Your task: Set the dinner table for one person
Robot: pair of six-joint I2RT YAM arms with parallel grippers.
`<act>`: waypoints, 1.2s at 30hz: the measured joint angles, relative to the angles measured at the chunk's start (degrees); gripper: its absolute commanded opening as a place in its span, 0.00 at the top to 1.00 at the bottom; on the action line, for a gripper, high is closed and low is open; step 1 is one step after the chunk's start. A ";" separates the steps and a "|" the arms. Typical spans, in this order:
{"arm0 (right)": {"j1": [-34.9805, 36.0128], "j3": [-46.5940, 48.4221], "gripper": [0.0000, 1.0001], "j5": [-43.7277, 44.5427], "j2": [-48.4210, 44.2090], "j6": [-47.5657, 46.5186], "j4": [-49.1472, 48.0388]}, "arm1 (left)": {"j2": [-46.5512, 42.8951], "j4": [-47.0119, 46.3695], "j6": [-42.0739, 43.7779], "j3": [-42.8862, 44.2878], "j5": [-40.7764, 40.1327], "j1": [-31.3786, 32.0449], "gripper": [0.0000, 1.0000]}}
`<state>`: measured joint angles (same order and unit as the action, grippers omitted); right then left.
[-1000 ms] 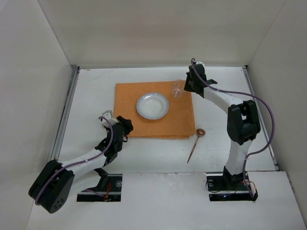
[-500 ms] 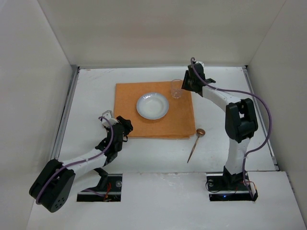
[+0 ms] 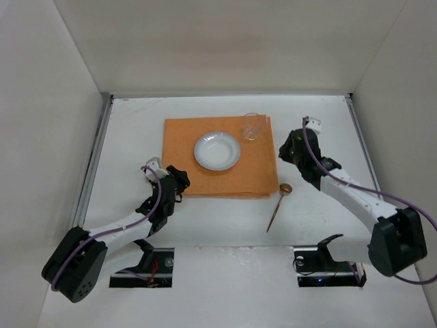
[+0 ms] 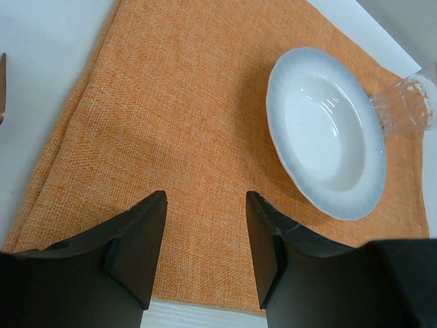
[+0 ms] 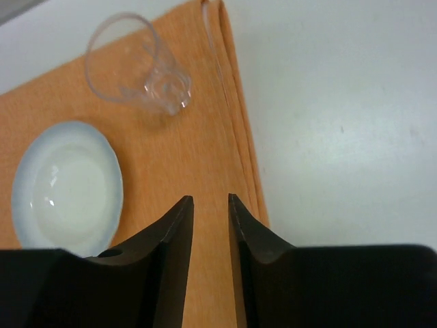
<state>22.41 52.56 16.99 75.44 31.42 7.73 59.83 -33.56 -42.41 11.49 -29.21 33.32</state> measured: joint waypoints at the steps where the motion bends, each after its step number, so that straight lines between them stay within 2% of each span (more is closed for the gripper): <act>1: 0.74 -3.13 0.78 0.74 -2.58 1.11 0.37 | 0.13 -0.02 -0.02 0.00 0.09 0.00 0.53; 3: 2.84 -8.68 0.82 2.14 -6.45 3.87 2.25 | 0.52 0.02 -0.07 0.00 0.37 -0.02 0.53; 6: 7.17 -15.82 0.81 3.69 -10.95 8.68 8.31 | 0.63 0.09 -0.35 0.00 0.83 -0.04 0.53; 8: 9.66 -18.62 0.77 3.93 -12.96 11.91 13.07 | 0.66 0.07 -0.55 0.00 1.03 -0.09 0.53; 10: 10.86 -19.71 0.67 3.98 -13.79 14.53 17.29 | 0.68 0.09 -0.74 0.00 1.38 -0.35 0.53; 16: 13.16 -19.85 0.64 2.78 -12.70 18.32 20.94 | 0.68 0.09 -1.46 0.00 2.16 -0.61 0.53; 19: 14.25 -19.82 0.70 1.64 -8.66 18.49 20.74 | 0.66 0.11 -1.60 0.00 2.49 -0.81 0.53; 23: 14.45 -19.47 0.69 0.66 -4.66 18.75 20.33 | 0.63 0.11 -1.64 0.00 2.86 -1.22 0.53; 30: 14.45 -18.38 0.86 0.33 -2.93 18.49 19.91 | 0.52 0.17 -2.03 0.00 3.37 -1.57 0.53; 36: 14.60 -18.21 0.89 0.48 -5.62 18.75 21.79 | 0.55 0.17 -2.36 0.00 3.63 -1.57 0.53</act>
<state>37.01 34.35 17.47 69.82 50.17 29.52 60.38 -33.39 -44.77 11.49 -25.58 31.75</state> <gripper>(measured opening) 0.139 0.472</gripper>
